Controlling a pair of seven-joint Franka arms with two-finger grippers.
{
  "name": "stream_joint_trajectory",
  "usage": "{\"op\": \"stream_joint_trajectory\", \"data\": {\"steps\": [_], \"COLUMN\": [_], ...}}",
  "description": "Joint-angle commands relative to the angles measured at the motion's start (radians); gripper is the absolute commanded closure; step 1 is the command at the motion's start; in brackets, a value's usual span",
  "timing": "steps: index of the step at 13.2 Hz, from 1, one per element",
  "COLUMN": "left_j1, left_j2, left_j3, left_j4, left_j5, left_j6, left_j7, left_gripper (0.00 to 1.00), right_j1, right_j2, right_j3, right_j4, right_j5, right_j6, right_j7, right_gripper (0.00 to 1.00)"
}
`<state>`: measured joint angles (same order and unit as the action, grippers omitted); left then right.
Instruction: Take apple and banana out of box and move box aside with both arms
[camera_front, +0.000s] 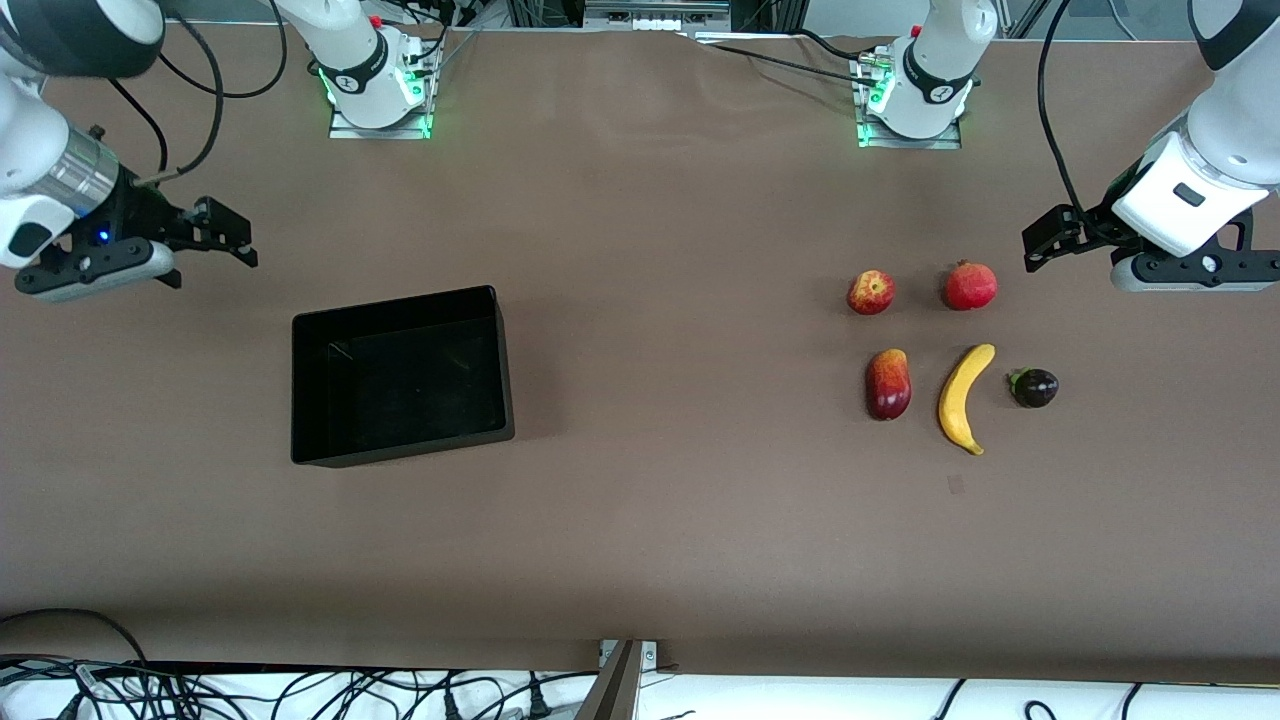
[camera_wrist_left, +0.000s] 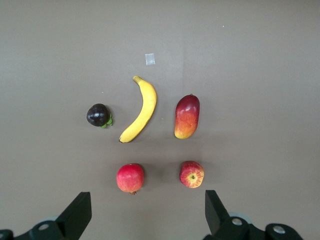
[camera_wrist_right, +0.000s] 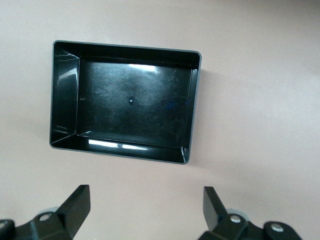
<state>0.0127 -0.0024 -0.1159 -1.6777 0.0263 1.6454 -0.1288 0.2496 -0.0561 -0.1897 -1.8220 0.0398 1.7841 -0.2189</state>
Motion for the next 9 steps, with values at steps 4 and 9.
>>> {"op": "stream_joint_trajectory", "data": {"steps": [4,9], "left_j1": [-0.002,-0.004], "left_j2": [-0.01,-0.01], "left_j3": [-0.001,-0.001], "left_j4": [0.003,0.003], "left_j5": [0.004,0.004], "left_j6": [-0.009,-0.009], "left_j7": [-0.005,-0.005], "left_gripper": [0.0,0.0], "right_j1": [-0.032,-0.026], "right_j2": [0.059,0.062], "right_j3": [0.03,0.033], "right_j4": [0.111,0.122], "right_j5": [-0.043,-0.041], "right_j6": [-0.057,-0.069], "right_j7": [-0.02,-0.004], "right_gripper": [0.0,0.0]}}
